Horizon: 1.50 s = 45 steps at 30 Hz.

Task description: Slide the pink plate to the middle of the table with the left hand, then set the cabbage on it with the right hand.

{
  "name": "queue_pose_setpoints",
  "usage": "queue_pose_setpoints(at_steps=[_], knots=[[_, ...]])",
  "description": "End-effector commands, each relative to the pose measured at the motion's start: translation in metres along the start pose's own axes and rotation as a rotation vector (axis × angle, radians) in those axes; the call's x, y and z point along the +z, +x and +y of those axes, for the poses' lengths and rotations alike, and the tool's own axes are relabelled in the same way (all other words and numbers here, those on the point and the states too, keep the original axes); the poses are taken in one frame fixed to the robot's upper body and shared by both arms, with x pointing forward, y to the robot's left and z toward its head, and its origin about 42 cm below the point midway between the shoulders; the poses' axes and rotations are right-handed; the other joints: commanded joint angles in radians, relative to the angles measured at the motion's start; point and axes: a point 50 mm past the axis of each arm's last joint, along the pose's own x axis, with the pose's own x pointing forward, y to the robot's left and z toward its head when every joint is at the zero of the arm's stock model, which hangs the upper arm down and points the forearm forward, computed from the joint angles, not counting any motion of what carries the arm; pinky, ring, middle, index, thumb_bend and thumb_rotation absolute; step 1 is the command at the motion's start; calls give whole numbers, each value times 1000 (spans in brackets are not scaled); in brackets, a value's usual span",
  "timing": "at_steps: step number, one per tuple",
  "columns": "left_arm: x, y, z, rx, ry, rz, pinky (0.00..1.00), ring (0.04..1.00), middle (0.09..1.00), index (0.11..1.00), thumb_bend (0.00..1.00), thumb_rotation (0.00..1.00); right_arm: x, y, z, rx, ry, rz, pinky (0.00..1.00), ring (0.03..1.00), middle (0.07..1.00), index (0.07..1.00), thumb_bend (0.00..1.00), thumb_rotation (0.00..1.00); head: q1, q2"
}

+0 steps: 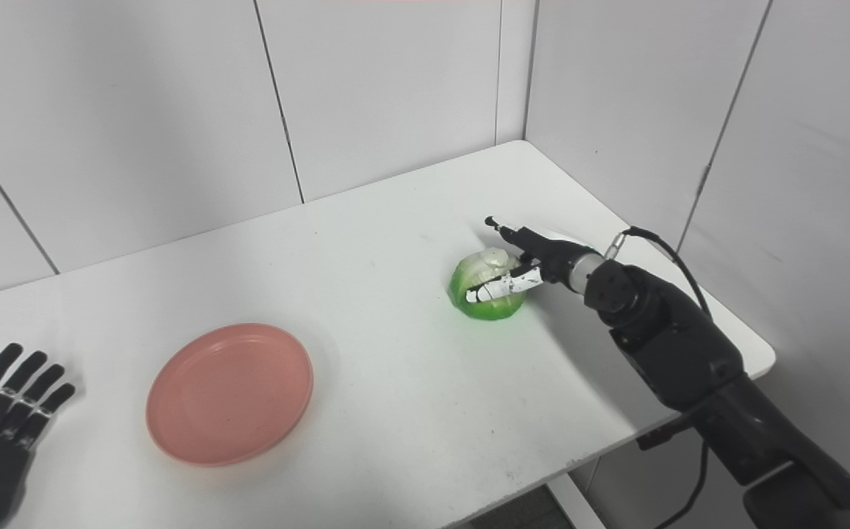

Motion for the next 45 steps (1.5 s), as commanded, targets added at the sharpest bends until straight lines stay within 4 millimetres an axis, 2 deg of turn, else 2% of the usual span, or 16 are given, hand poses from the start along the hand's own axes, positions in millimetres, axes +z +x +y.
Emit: queue_pose_setpoints(at_steps=[1,4,6,10,19,28,30,32,36,37,39,40,42,45], knots=[[-37,-21,11,82,-47,155,741,792,808,803,458,779,6,2,-8,-33,34,-73,866,908,939,976,1000,357,1,1],[-37,-21,10,79,-50,155,747,795,810,807,458,783,3,6,-1,-36,83,-102,826,868,905,939,1000,311,1,1],[-36,-22,10,81,-54,156,743,792,807,804,460,774,3,8,3,-36,111,-119,786,824,862,897,1000,240,1,1],[-36,-22,10,75,-50,157,744,793,809,807,460,777,8,13,13,-13,168,-132,769,794,824,853,1000,146,2,3],[-34,-22,5,75,-57,153,733,783,801,800,464,754,15,21,28,65,95,-120,782,813,852,875,1000,149,5,3],[-34,-22,5,67,-49,154,759,802,816,813,458,792,24,29,41,70,42,-111,748,770,790,811,1000,115,9,6],[-35,-21,5,68,-47,155,756,798,812,808,467,788,25,30,44,65,41,-109,683,705,730,743,1000,90,11,6],[-34,-21,5,64,-46,156,757,799,813,810,470,785,26,32,46,54,15,-102,652,672,700,715,1000,82,11,6],[-34,-21,3,59,-44,154,757,800,816,812,473,780,27,34,51,19,-39,-78,554,567,602,596,942,7,13,5],[-34,-21,3,60,-46,155,758,800,816,811,475,779,27,35,52,10,-48,-73,537,542,566,531,696,53,15,4],[-33,-21,2,60,-46,155,759,801,817,811,476,775,26,35,53,-7,-49,-64,469,481,500,492,558,8,17,4],[-33,-20,2,58,-46,154,759,802,817,812,475,776,26,35,53,-20,-46,-62,456,472,495,492,553,6,20,3],[-34,-20,1,57,-47,153,767,806,821,815,472,782,25,34,52,-43,-38,-62,367,413,474,497,534,1,21,2],[-34,-20,1,55,-42,154,762,801,816,813,472,789,25,34,50,-65,-30,-58,338,403,471,496,530,0,21,1]])
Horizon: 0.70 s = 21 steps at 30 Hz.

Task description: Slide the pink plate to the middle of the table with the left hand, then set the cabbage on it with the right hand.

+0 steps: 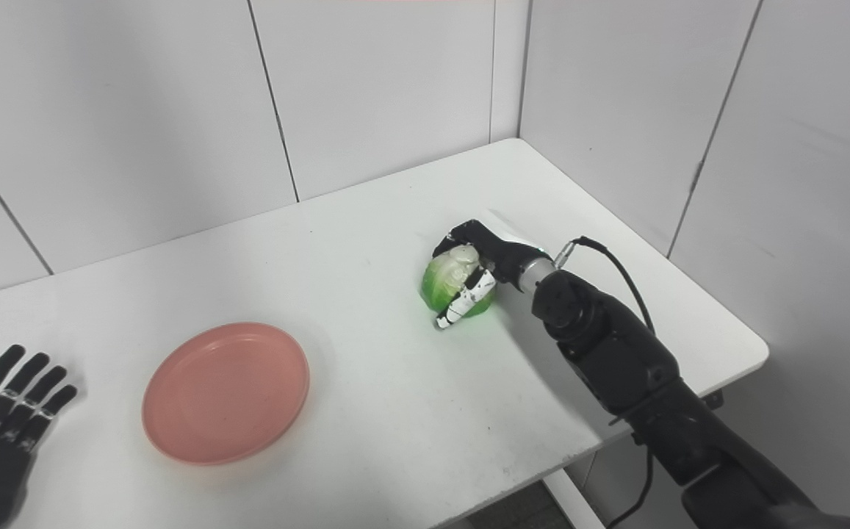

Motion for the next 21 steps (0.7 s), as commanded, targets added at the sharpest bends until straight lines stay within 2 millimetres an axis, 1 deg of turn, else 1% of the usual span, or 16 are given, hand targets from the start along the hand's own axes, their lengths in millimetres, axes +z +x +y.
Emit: queue_pose_setpoints(at_steps=[1,4,7,11,15,17,21], knots=[[-35,-15,5,58,-47,146,760,799,815,812,474,785,-6,-2,7,20,0,40,337,404,471,496,529,0,4,1],[-35,-15,3,54,-48,143,762,798,814,813,479,773,-5,-3,5,0,-4,35,340,409,469,499,529,0,10,1],[-36,-15,2,50,-49,142,771,806,820,818,472,790,-3,-4,3,-18,5,22,346,415,463,505,528,0,11,1],[-36,-14,0,49,-51,141,765,803,818,817,478,789,-2,-6,-1,-39,29,14,359,420,461,508,528,0,16,1],[-36,-14,-3,46,-57,141,771,812,829,827,474,797,2,-12,-8,-80,30,-16,360,419,461,509,528,0,20,0],[-37,-13,-3,43,-60,141,775,816,833,832,472,797,6,-15,-14,-84,33,-22,356,417,457,514,527,0,25,-2],[-39,-12,-6,46,-63,139,773,811,827,826,465,797,23,-20,-26,-122,-5,-51,361,426,462,510,528,0,39,-3]])
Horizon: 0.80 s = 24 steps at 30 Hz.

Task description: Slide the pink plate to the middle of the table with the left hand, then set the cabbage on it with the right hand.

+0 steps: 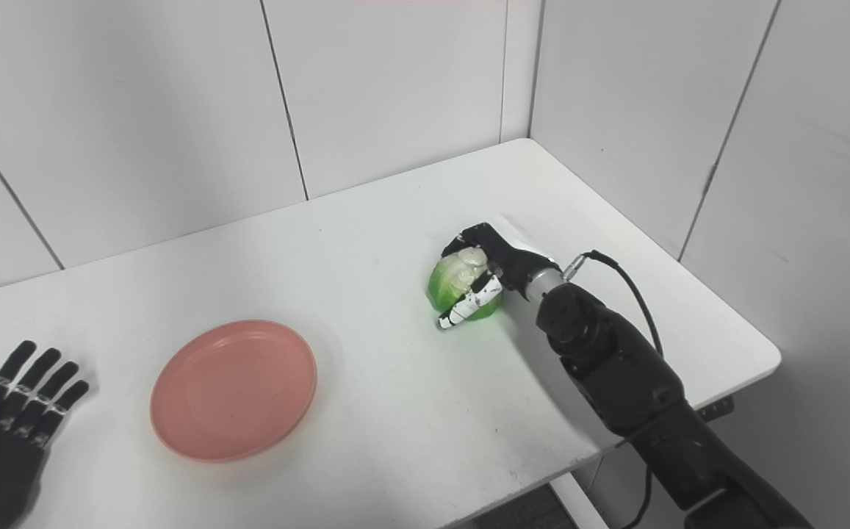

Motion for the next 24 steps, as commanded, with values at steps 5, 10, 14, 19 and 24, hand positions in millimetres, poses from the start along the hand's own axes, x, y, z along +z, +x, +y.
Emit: queue_pose_setpoints(at_steps=[5,10,14,19,24], knots=[[-36,-13,-2,40,-66,140,788,821,837,838,464,812,37,-1,-35,-75,-19,-121,363,418,452,516,528,0,22,-2],[-41,-10,-13,30,-83,132,796,834,853,854,457,813,78,-5,-38,-78,-58,-239,356,415,459,514,528,0,68,-9],[-44,-6,-28,35,-71,128,800,839,856,858,459,844,111,-4,-35,-54,-43,-331,339,406,462,513,528,0,103,-12],[-48,-1,-48,50,-55,124,807,843,862,868,443,891,143,1,-27,-4,-22,-432,332,399,460,514,527,0,185,-12],[-50,3,-69,52,-67,123,832,868,887,892,416,953,166,8,-18,61,4,-489,327,397,457,518,525,0,260,-8]])
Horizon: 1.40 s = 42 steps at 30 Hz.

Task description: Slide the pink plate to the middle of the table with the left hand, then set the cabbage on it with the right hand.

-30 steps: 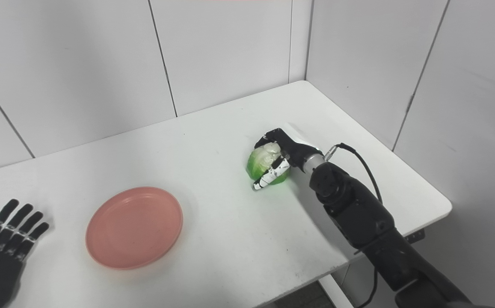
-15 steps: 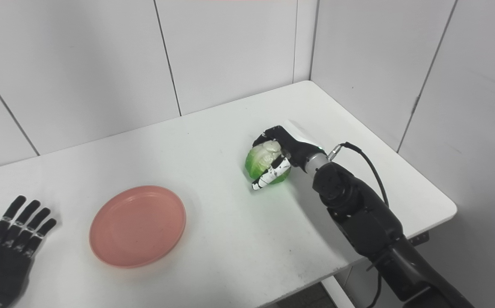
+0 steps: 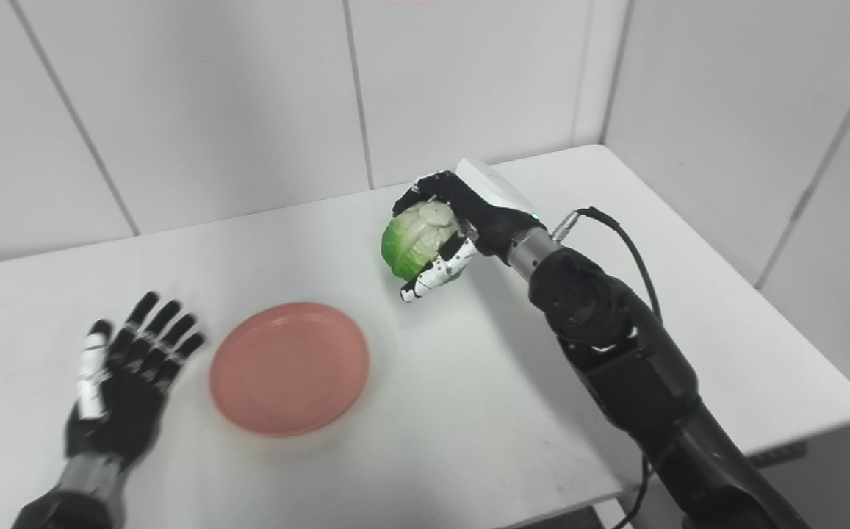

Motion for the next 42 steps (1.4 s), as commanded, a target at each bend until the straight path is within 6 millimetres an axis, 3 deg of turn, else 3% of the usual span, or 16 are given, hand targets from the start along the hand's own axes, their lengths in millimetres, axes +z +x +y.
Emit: queue_pose_setpoints(at_steps=[1,7,12,19,28,42], knots=[[-25,-6,-4,58,-10,126,835,870,889,894,414,960,24,14,-17,-30,-22,-92,328,398,457,517,525,0,34,3],[-31,3,-32,84,12,138,873,890,902,908,378,1000,51,42,16,56,-11,-163,314,387,451,524,524,0,128,12],[-34,9,-45,86,16,135,883,900,909,911,361,1000,53,55,42,110,1,-169,322,396,455,523,524,0,180,26],[-36,13,-55,96,48,133,881,885,895,900,348,1000,58,70,74,188,0,-200,367,413,465,507,528,0,199,38],[-34,15,-61,115,50,135,862,869,880,884,364,1000,63,76,98,221,-6,-238,368,406,462,503,528,0,197,49],[-30,14,-58,99,42,133,873,888,894,896,362,1000,52,63,123,310,-82,-213,339,381,437,514,527,0,169,70]])
